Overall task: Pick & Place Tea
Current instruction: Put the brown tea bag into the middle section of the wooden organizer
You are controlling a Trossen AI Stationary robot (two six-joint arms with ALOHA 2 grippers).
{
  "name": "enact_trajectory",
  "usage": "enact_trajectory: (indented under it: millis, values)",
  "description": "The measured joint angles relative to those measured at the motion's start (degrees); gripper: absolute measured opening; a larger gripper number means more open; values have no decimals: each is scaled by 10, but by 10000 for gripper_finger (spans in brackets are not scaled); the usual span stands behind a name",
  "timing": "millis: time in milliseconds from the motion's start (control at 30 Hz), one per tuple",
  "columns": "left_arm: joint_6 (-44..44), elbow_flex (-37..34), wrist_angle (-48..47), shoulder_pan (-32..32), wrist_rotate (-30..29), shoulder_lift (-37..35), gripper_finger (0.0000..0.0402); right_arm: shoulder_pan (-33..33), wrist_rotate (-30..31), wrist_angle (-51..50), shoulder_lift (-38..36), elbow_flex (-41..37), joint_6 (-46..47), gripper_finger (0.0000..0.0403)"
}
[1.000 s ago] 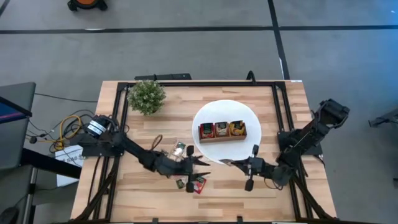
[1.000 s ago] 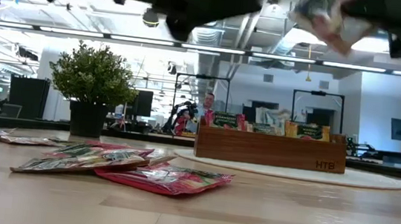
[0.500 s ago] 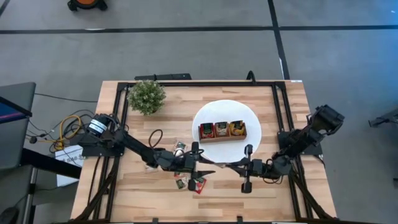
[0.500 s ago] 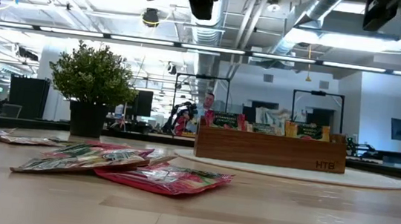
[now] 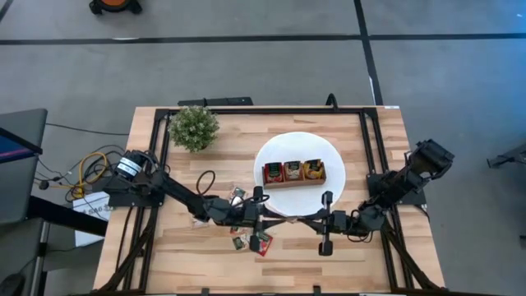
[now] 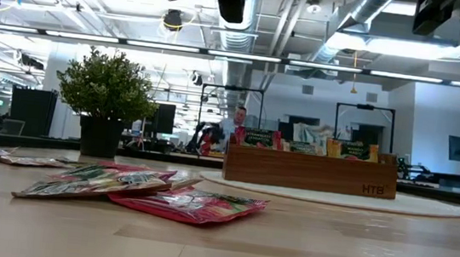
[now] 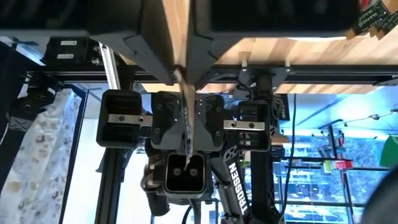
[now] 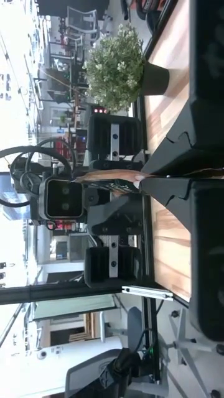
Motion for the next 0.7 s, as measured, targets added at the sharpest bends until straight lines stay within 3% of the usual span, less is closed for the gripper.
enact_trajectory:
  millis: [100,300,400,567,700]
  values:
    - [0,0,1,0,-2,0,5,0,0,-1,0,0,0,0]
    - [2,0,-17,0,-34,0,0,0,2,-22,0,0,0,0]
    - [6,0,-42,-2,-58,0,0,0,31,-58,-1,0,2,9]
    - [12,0,-138,-3,-110,-6,0,29,163,-226,-41,0,69,71]
    - [-17,15,-280,2,-122,-6,0,38,149,-398,-113,12,175,132]
